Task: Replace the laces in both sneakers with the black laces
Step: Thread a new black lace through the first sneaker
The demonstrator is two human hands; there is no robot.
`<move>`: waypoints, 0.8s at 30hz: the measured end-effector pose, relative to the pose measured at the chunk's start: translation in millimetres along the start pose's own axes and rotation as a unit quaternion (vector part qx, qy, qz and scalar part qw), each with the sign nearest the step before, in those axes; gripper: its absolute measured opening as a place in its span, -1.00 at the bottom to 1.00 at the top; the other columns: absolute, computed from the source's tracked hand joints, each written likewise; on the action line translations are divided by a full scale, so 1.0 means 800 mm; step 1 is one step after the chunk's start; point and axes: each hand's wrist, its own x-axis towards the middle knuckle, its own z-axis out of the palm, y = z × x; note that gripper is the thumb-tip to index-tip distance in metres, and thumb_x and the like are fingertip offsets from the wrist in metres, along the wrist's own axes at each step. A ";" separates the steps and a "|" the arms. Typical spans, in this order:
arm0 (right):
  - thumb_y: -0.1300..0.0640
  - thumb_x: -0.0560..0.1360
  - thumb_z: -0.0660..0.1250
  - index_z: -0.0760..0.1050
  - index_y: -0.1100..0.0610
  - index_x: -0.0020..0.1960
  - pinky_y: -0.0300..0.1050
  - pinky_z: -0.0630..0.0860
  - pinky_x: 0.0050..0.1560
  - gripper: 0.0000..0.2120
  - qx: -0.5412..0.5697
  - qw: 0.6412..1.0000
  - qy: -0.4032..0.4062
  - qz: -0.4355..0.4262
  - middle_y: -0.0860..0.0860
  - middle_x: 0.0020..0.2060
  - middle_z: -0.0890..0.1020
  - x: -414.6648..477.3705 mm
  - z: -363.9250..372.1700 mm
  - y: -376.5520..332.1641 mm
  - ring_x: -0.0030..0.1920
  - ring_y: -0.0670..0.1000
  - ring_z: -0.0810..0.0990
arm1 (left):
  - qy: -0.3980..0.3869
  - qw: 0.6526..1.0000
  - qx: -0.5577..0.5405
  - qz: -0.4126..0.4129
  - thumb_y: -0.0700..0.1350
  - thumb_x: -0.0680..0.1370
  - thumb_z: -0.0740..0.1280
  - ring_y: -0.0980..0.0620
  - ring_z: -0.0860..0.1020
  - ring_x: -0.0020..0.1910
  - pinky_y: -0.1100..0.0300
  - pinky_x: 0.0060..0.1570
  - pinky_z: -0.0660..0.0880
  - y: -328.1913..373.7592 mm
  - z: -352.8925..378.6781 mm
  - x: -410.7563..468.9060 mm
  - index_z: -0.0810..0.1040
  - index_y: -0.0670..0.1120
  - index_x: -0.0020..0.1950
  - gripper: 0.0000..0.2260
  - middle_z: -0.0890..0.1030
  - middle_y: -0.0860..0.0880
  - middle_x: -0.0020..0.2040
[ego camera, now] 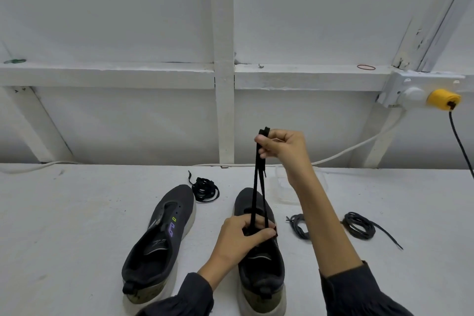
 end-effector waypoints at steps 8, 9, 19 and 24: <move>-0.20 0.53 0.32 0.62 0.21 -0.25 -0.21 0.47 -0.37 -0.53 -0.343 0.885 -0.233 0.212 0.08 -0.34 0.69 -0.043 -0.042 0.048 -0.36 0.05 0.66 | 0.020 0.999 -0.009 0.033 0.15 0.40 0.42 -0.04 0.67 -0.11 0.00 0.02 0.56 0.007 -0.007 0.010 0.70 0.00 -0.12 -0.75 0.71 -0.05 -0.18; -0.22 0.53 0.30 0.59 0.18 -0.29 -0.23 0.43 -0.35 -0.52 -0.330 0.884 -0.251 0.216 0.02 -0.41 0.66 -0.053 -0.043 0.047 -0.36 0.01 0.62 | 0.025 0.999 0.016 0.041 0.19 0.40 0.41 -0.07 0.64 -0.16 -0.05 -0.04 0.53 0.006 -0.008 0.013 0.69 -0.04 -0.14 -0.69 0.69 -0.08 -0.22; 0.12 0.45 0.49 0.54 0.41 -0.12 -0.25 0.25 -0.40 -0.68 -0.098 0.967 -0.199 0.123 0.23 -0.33 0.46 -0.080 -0.030 0.049 -0.35 0.08 0.38 | 0.015 0.998 0.036 0.042 0.09 0.36 0.50 0.14 0.63 -0.01 0.23 0.05 0.53 -0.004 -0.004 0.013 0.66 0.13 -0.02 -0.78 0.69 0.07 -0.06; 0.29 0.42 0.46 0.58 0.39 -0.22 -0.26 0.28 -0.43 -0.85 -0.051 0.975 -0.183 0.115 0.23 -0.35 0.48 -0.085 -0.025 0.043 -0.44 0.01 0.37 | 0.020 0.999 0.023 0.013 0.04 0.31 0.56 0.19 0.61 0.04 0.27 0.07 0.53 -0.015 0.002 0.005 0.60 0.10 0.10 -0.61 0.67 0.14 0.00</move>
